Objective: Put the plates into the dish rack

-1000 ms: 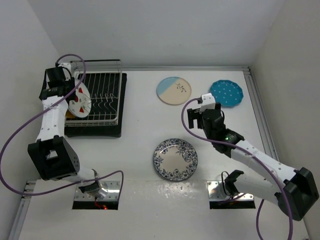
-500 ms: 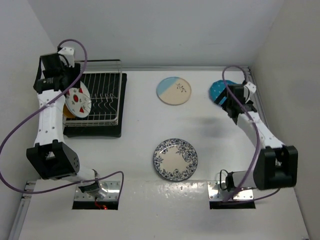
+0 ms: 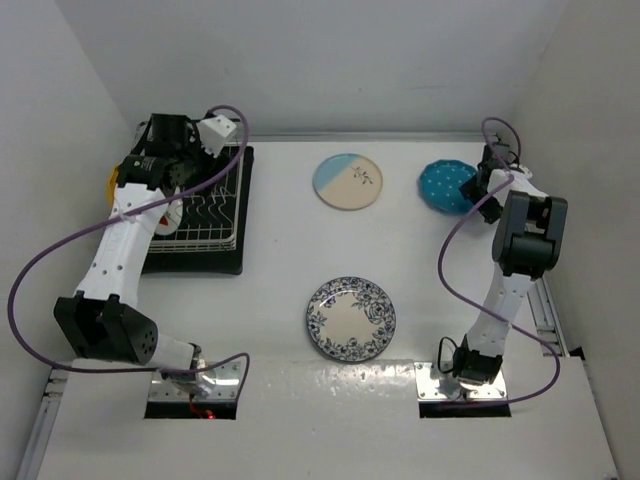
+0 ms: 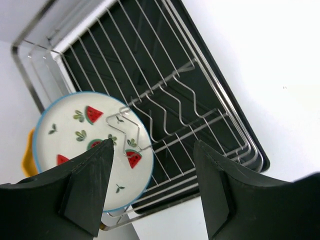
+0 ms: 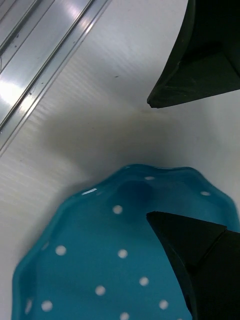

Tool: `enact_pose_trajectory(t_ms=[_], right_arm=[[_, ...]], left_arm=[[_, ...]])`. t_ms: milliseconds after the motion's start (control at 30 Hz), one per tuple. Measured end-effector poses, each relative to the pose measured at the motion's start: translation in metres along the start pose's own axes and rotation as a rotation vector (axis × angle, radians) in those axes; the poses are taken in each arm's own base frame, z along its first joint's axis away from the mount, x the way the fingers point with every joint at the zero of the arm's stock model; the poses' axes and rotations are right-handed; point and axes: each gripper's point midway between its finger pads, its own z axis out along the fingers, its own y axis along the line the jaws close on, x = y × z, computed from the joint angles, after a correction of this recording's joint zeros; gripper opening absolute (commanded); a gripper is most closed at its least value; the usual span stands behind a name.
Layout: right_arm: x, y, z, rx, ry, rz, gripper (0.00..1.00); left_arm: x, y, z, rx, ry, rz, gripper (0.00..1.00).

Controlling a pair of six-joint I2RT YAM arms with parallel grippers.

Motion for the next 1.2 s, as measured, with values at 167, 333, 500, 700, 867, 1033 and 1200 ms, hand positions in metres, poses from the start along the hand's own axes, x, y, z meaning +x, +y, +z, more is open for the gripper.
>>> enact_pose_trajectory(t_ms=[167, 333, 500, 700, 867, 1033, 1200], right_arm=[[-0.008, 0.013, 0.026, -0.024, 0.023, 0.008, 0.79], [-0.011, 0.024, 0.033, -0.036, 0.026, 0.031, 0.47], [-0.011, 0.023, 0.031, -0.047, 0.033, 0.063, 0.00], [0.019, 0.003, 0.007, -0.091, 0.047, 0.051, 0.00], [0.069, -0.032, -0.032, -0.126, 0.105, -0.094, 0.00], [0.116, -0.044, -0.075, -0.200, 0.112, -0.289, 0.00], [0.147, -0.042, -0.108, -0.324, 0.077, -0.480, 0.00]], left_arm=[[0.019, -0.009, 0.002, 0.025, 0.074, 0.032, 0.70], [0.026, -0.006, 0.005, 0.010, 0.106, 0.041, 0.71], [0.032, -0.006, 0.013, 0.017, 0.135, 0.047, 0.71], [0.028, -0.014, 0.024, 0.061, 0.138, 0.052, 0.71], [0.008, -0.044, 0.045, 0.165, 0.093, 0.087, 0.71], [-0.013, -0.108, 0.082, 0.347, 0.070, 0.151, 0.71], [-0.032, -0.190, 0.112, 0.575, 0.045, 0.189, 0.71]])
